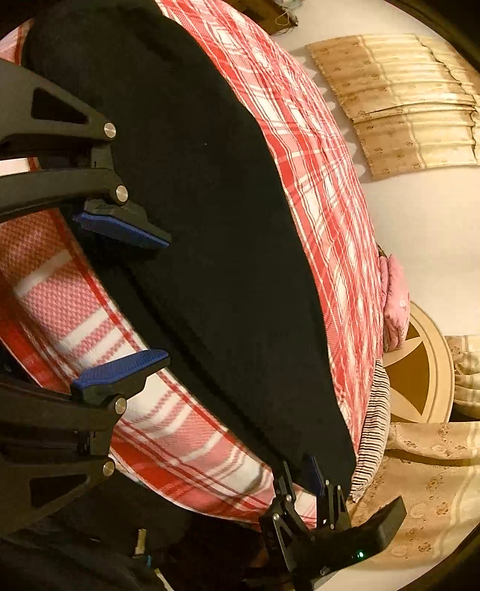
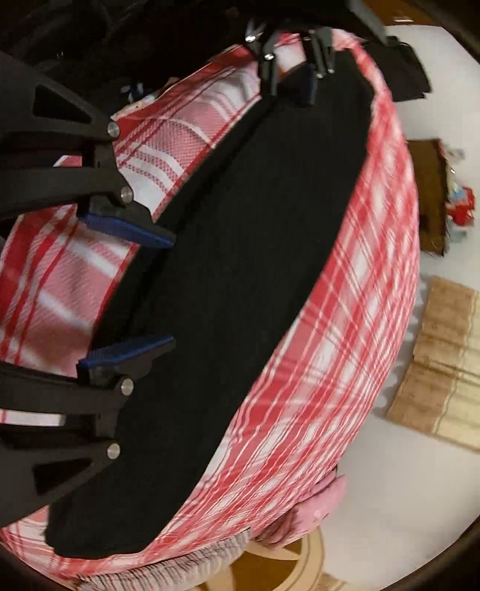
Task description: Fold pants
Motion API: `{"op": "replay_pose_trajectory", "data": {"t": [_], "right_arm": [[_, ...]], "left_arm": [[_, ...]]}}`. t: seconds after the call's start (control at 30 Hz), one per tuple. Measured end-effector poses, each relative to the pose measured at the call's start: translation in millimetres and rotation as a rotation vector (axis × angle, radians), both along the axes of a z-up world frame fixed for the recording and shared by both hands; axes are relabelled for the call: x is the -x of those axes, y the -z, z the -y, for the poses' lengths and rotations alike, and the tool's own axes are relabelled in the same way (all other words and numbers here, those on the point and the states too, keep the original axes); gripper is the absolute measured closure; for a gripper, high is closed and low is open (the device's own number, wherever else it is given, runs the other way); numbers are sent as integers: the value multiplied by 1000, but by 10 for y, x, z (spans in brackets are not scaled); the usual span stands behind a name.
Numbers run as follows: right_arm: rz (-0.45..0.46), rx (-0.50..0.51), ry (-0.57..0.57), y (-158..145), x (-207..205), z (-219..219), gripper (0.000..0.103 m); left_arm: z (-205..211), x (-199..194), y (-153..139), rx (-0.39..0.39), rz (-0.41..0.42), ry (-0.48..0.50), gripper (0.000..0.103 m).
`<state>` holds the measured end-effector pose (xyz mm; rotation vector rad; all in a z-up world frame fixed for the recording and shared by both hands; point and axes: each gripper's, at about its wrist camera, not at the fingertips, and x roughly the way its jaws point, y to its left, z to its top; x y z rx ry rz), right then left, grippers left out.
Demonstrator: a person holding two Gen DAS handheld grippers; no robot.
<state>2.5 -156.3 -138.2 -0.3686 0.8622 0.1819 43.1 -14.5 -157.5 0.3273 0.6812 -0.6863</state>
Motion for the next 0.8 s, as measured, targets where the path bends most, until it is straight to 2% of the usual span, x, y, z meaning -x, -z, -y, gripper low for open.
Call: {"op": "replay_pose_trajectory", "data": {"t": [0.13, 0.23, 0.37, 0.4, 0.43, 0.5, 0.57, 0.67, 0.8], "right_arm": [[-20, 63, -16, 145, -59, -14, 51], [-15, 34, -10, 137, -63, 9, 52], [0, 31, 0, 126, -36, 9, 53], [4, 30, 1, 133, -43, 7, 55], [4, 20, 1, 131, -54, 4, 64], [7, -1, 4, 122, -73, 5, 76], [13, -13, 5, 116, -60, 2, 85], [15, -39, 6, 97, -53, 10, 93], [17, -56, -3, 25, 48, 27, 95]], "left_arm": [[19, -72, 32, -4, -10, -19, 44], [2, -107, 5, 23, -32, -29, 44], [65, -120, -1, 4, -22, -40, 44], [77, -122, 8, -5, -22, -42, 44], [82, -98, 14, -11, -18, -41, 45], [80, -85, 16, -19, -4, -38, 55], [47, -104, -3, 0, -15, -37, 88], [-13, -109, -43, 32, -47, -17, 98], [-59, -18, -47, 23, -60, 19, 99]]}}
